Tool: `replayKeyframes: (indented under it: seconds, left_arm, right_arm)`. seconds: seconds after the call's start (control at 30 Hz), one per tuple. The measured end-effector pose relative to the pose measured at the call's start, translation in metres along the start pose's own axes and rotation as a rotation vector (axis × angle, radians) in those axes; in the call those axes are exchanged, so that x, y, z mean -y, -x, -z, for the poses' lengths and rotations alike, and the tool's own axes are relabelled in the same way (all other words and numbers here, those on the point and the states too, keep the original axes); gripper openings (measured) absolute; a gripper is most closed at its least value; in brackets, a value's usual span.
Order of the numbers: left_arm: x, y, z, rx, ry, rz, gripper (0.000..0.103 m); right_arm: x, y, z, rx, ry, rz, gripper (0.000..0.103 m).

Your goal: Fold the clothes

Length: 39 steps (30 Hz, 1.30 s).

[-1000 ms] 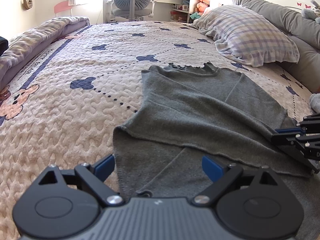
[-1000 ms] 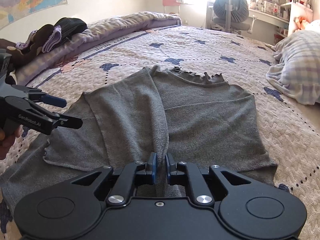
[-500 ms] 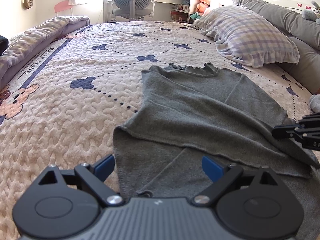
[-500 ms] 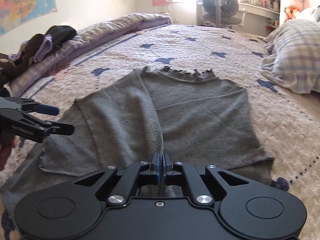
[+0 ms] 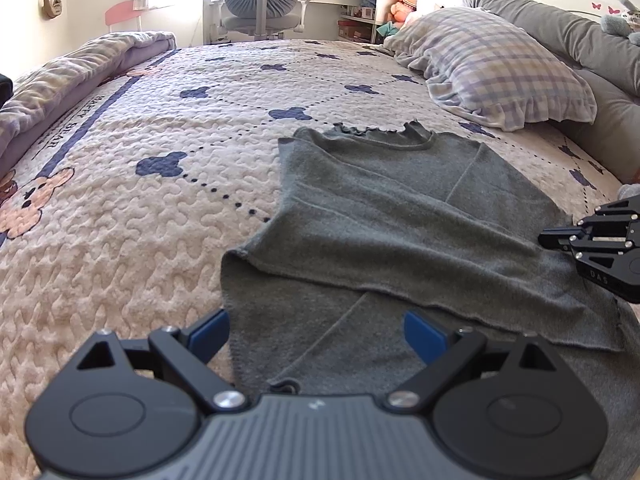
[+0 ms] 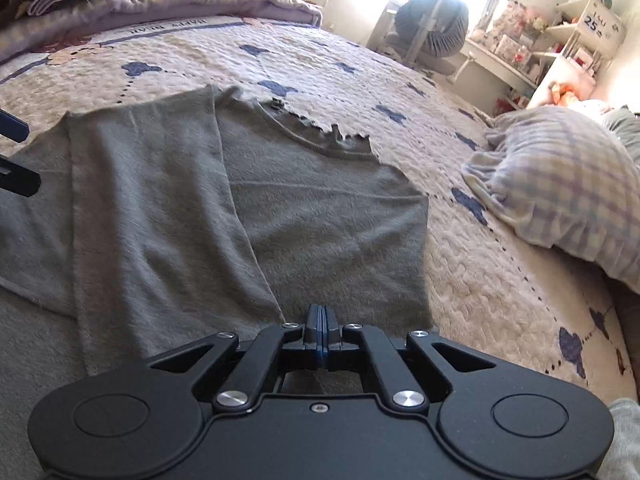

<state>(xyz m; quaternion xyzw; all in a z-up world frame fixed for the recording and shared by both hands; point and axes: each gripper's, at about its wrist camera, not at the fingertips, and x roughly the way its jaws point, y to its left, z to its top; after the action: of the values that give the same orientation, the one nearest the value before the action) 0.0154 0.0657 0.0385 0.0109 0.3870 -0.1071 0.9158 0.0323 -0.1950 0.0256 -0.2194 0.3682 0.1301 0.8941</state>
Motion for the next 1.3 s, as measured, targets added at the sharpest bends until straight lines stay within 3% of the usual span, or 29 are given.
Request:
replayKeyframes:
  seconds: [0.1, 0.23, 0.4, 0.6, 0.7, 0.93, 1.17, 1.3]
  left_arm:
    - [0.000, 0.000, 0.000, -0.001, -0.001, 0.002, 0.095]
    - [0.000, 0.000, 0.000, -0.002, -0.002, 0.002, 0.095]
    - [-0.001, -0.001, 0.000, -0.004, 0.003, 0.000, 0.095]
    - [-0.003, 0.000, 0.000, -0.003, 0.009, 0.001, 0.095]
    - [-0.003, 0.001, -0.001, -0.002, 0.012, 0.003, 0.096]
    - [-0.002, 0.000, -0.001, -0.001, 0.005, 0.003, 0.096]
    - [-0.002, 0.000, 0.000, -0.003, 0.003, 0.001, 0.096]
    - [-0.005, 0.000, -0.001, -0.008, 0.013, 0.002, 0.096]
  right_arm:
    - [0.002, 0.009, 0.000, 0.022, -0.023, -0.029, 0.001]
    - [0.004, 0.015, -0.007, 0.045, -0.083, -0.130, 0.003]
    - [-0.019, 0.014, -0.023, 0.080, -0.056, -0.203, 0.003]
    - [-0.044, -0.007, -0.028, 0.049, -0.018, -0.153, 0.005]
    - [-0.021, -0.011, -0.027, 0.029, -0.142, -0.145, 0.001]
    - [-0.011, -0.009, -0.018, 0.023, -0.136, -0.136, 0.000]
    - [-0.040, -0.009, -0.050, 0.067, -0.089, -0.179, 0.014]
    - [-0.044, -0.031, -0.060, 0.021, -0.128, -0.193, 0.015]
